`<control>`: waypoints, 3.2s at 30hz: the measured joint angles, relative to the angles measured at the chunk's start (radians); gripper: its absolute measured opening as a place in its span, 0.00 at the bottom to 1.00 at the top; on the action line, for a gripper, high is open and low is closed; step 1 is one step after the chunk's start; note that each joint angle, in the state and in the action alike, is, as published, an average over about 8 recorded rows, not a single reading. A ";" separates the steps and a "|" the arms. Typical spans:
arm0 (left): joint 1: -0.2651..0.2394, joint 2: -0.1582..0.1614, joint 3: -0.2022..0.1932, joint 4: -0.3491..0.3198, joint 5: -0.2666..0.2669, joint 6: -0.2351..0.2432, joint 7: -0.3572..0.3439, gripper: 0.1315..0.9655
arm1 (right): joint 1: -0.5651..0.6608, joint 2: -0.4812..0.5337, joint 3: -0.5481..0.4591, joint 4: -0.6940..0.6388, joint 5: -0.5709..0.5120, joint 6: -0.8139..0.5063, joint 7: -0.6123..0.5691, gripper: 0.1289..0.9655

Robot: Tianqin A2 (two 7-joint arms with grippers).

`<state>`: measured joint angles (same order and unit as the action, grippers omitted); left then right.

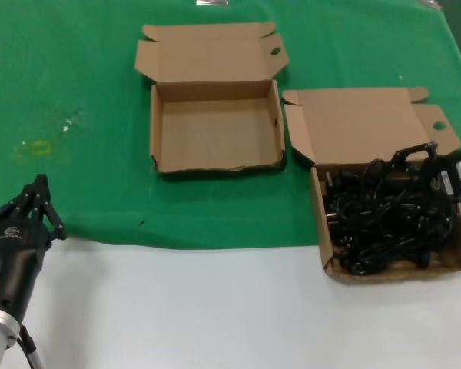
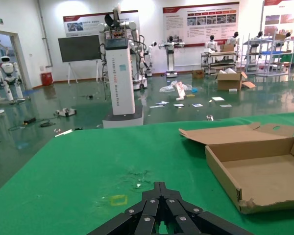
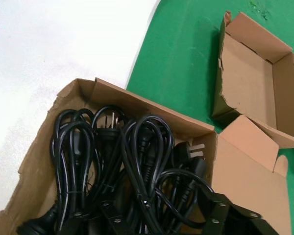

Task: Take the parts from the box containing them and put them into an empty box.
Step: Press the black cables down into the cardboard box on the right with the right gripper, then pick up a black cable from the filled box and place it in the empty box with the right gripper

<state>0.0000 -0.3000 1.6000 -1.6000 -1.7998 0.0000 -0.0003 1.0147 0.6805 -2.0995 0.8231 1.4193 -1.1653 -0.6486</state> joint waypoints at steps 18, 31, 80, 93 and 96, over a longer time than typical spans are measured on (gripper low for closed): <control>0.000 0.000 0.000 0.000 0.000 0.000 0.000 0.01 | -0.037 0.014 -0.001 0.060 -0.007 -0.022 0.054 0.22; 0.000 0.000 0.000 0.000 0.000 0.000 0.000 0.01 | -0.033 0.063 0.006 0.154 -0.016 -0.066 0.156 0.10; 0.000 0.000 0.000 0.000 0.000 0.000 0.000 0.01 | 0.329 -0.591 0.036 -0.605 0.027 0.293 -0.227 0.09; 0.000 0.000 0.000 0.000 0.000 0.000 0.000 0.01 | 0.330 -0.677 -0.181 -0.705 0.293 0.461 -0.327 0.09; 0.000 0.000 0.000 0.000 0.000 0.000 0.000 0.01 | 0.322 -0.679 -0.259 -0.700 0.379 0.498 -0.337 0.09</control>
<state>0.0000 -0.3000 1.6001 -1.6000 -1.7997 0.0000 -0.0003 1.3366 0.0016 -2.3588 0.1231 1.7981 -0.6677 -0.9853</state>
